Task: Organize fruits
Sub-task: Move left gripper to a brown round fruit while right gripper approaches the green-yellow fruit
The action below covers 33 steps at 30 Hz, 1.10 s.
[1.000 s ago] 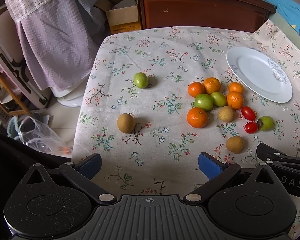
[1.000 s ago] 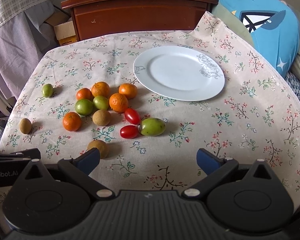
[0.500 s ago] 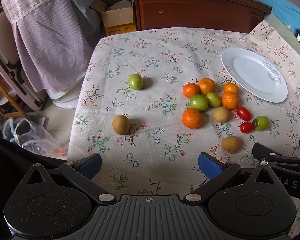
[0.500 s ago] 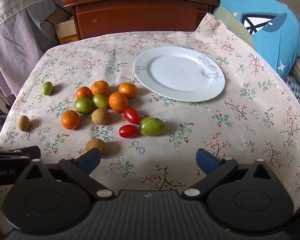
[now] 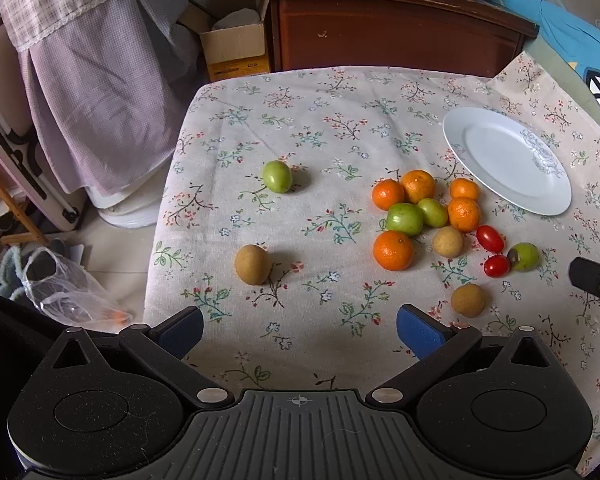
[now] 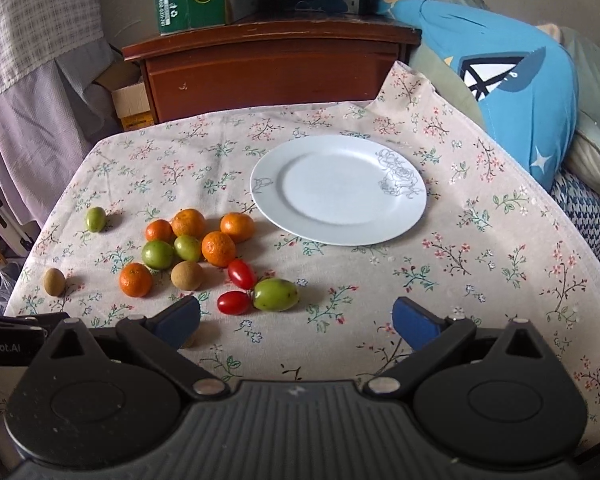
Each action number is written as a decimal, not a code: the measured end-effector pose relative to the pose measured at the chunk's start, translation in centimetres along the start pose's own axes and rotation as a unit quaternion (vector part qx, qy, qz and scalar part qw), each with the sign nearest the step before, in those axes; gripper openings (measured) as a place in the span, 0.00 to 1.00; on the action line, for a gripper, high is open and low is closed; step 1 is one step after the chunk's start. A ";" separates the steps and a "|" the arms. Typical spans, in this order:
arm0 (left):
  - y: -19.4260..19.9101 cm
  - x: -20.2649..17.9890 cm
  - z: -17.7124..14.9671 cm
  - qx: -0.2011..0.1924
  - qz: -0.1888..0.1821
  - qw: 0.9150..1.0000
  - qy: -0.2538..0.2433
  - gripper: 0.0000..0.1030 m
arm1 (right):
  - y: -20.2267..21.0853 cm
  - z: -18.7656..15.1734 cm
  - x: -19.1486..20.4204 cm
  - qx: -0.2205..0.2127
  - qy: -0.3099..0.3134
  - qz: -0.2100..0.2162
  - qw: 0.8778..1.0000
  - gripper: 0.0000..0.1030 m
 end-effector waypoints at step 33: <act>-2.9 2.9 2.4 -0.039 0.007 0.999 0.019 0.98 | -2.8 -1.1 -2.2 -0.007 -0.099 0.059 0.993 0.72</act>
Point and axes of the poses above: each gripper's, at about its wrist camera, not at the fingertips, and y roughly against the way its jaws point, x to its left, z to its top, the point moved 2 cm from there along -y, roughly the way its jaws point, and after that the axes turned 12 degrees about y, right-handed, at the moved point
